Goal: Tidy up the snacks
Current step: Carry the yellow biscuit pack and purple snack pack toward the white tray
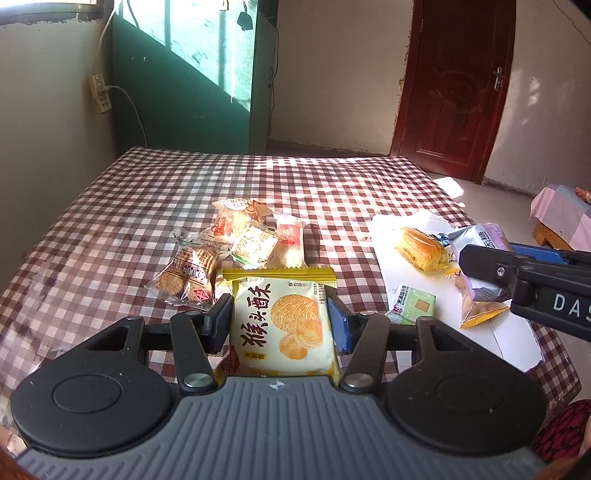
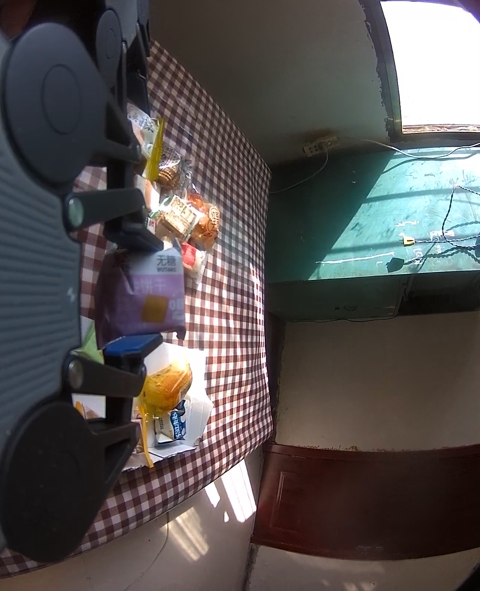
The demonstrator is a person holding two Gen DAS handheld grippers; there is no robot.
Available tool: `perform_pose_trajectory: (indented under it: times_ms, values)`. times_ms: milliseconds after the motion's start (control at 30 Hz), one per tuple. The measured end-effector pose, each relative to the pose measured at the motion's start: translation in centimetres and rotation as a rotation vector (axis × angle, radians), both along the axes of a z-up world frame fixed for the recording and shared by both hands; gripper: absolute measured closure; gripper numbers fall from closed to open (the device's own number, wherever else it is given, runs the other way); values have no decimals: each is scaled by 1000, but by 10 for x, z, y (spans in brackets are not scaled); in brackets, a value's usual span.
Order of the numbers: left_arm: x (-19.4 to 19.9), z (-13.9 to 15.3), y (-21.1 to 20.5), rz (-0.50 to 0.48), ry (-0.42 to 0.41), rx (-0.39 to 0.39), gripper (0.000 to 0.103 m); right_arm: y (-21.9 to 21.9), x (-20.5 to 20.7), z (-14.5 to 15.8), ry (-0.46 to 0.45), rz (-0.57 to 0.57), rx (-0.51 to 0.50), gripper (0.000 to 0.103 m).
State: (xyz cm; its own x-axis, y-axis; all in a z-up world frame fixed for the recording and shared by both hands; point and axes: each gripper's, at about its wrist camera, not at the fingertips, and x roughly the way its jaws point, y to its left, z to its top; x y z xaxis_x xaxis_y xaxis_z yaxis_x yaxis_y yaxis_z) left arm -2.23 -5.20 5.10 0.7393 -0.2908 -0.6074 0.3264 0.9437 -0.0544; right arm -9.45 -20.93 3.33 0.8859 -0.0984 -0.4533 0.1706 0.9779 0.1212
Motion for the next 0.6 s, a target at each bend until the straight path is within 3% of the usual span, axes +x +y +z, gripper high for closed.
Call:
perform_pose_trajectory:
  times_ms: [600]
  values:
    - [-3,0,-39,-127,3,-12,37,-36,-20,-1,-13,-106,-4,57]
